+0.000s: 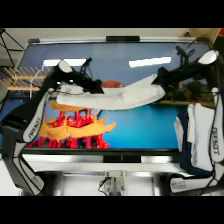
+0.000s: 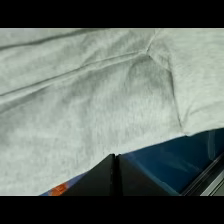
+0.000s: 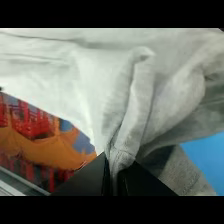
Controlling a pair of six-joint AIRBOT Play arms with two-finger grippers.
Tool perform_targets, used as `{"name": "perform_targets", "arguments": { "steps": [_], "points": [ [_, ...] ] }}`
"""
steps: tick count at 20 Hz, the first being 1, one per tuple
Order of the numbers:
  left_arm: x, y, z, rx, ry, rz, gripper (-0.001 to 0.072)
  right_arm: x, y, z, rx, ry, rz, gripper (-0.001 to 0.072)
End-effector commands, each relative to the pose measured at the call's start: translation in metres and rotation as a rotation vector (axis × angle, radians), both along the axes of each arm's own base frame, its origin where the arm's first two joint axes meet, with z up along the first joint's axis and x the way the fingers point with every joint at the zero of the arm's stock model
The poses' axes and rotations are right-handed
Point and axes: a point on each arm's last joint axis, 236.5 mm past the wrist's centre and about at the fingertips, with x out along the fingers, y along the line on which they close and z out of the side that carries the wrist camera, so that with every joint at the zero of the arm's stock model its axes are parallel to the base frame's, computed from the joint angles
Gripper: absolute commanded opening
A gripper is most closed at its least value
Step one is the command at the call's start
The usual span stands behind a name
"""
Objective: Fold the shirts.
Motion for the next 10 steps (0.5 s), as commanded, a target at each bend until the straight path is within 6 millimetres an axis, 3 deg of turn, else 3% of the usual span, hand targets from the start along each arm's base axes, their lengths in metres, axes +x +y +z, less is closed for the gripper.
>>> {"name": "perform_targets", "arguments": {
  "steps": [1, 3, 5, 7, 9, 10],
  "points": [
    [-0.024, -0.080, -0.022, -0.030, -0.010, -0.025, 0.0039, -0.052, 0.005, 0.068, -0.021, -0.041, 0.050, 0.0070],
    [-0.038, -0.115, -0.037, -0.048, 0.024, -0.002, 0.0038, -0.072, 0.007, 0.095, -0.028, -0.080, 0.053, 0.0070],
    [-0.073, -0.153, -0.047, -0.106, 0.114, -0.046, 0.0039, -0.079, 0.008, 0.115, -0.026, -0.133, 0.029, 0.0070],
    [-0.089, -0.176, -0.052, -0.138, 0.138, -0.053, 0.0038, -0.079, 0.012, 0.127, 0.001, -0.158, 0.010, 0.0070],
    [-0.080, -0.173, -0.045, -0.147, 0.106, -0.048, 0.0037, -0.074, 0.020, 0.132, 0.027, -0.172, -0.006, 0.0070],
    [-0.069, -0.160, -0.035, -0.151, 0.085, -0.050, 0.0037, -0.067, 0.022, 0.132, 0.028, -0.193, -0.016, 0.0070]
  ]
}}
